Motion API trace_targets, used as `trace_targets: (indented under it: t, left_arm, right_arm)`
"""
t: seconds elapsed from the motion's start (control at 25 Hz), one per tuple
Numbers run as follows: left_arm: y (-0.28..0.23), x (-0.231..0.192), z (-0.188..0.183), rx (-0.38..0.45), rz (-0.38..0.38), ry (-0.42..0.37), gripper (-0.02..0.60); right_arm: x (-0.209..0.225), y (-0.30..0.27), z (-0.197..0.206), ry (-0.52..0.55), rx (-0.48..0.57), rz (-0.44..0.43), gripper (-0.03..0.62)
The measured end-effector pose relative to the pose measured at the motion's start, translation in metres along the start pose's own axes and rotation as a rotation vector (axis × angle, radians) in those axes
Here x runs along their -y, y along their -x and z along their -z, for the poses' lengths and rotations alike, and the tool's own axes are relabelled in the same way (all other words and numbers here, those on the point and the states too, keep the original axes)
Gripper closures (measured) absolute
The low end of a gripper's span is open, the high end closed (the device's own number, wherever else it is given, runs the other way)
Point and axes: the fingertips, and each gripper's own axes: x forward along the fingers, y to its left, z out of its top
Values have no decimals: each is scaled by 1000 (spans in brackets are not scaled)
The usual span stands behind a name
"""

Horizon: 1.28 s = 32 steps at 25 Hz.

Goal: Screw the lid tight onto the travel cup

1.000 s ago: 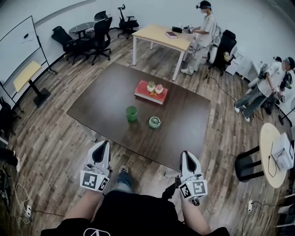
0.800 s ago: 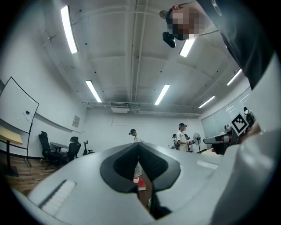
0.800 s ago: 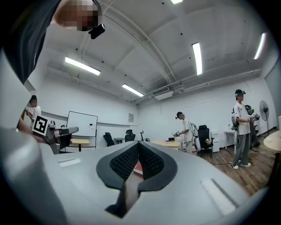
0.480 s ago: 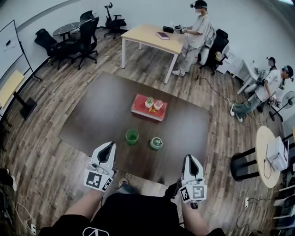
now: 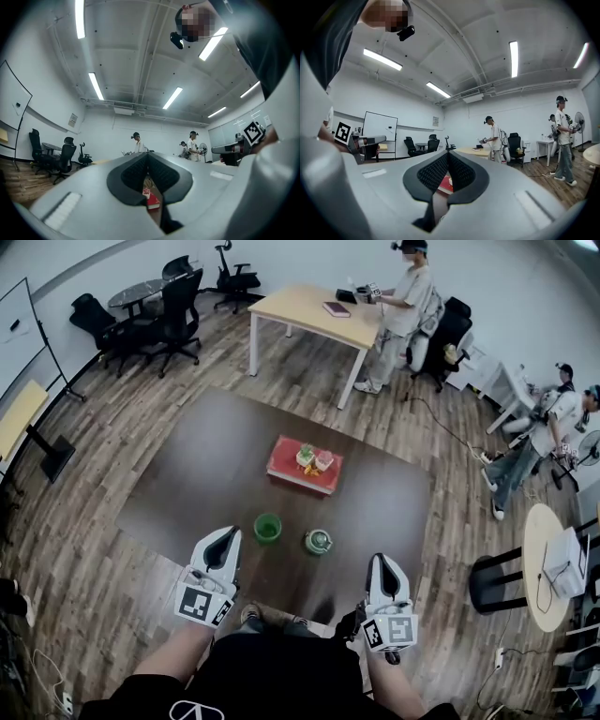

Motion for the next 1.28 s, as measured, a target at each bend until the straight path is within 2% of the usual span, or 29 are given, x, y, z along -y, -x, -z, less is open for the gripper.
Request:
trace_targets:
  t: [0.16,0.2,0.24,0.28,0.4,0.48,0.64,0.68,0.72,0.84,1.0,1.12,1.28]
  left_arm:
    - [-6,8,-1,36,30,-1,581]
    - [-9,11,-3,60,40,-5,512]
    - [-13,14,-3,78,48,-21,214]
    - [-16,18,-2,81,58,-49,-7]
    - [-17,30,19,-10,101,-135,-8]
    - [-19,32,29,-41,107,-123,-8]
    - [-24,27,38,-38,82,-84,-8]
    - [-24,27,41,-47,80,-85,-8]
    - [-24,26,46,-59,79,-80,-8]
    - [-23,24,64,-103,75,-63,-8]
    - [-22,20,105,-166,82,-54,-8]
    - [-23,15,153,-208,69,-22,-8]
    - [-39,1,230,-278,48,7,-8]
  right_arm:
    - [4,-6,1,-9,1,-23,585]
    - [6,-8,2,-13,2,-23,585]
    - [9,-9,3,-14,1,-23,585]
    - [10,-9,5,-15,-1,-23,585]
    - [10,-9,11,-18,-14,-28,585]
    - [10,-9,14,-13,-26,-34,585]
    - [13,-13,14,9,-25,-51,583]
    - [15,-18,16,14,-26,-45,429]
    - [16,-25,19,15,-44,-43,-6]
    - [10,-40,30,39,-109,-83,-7]
    - [10,-47,37,51,-135,-102,-7]
    - [16,-46,47,43,-171,-98,-7]
    - [18,-51,69,94,-237,-117,-7]
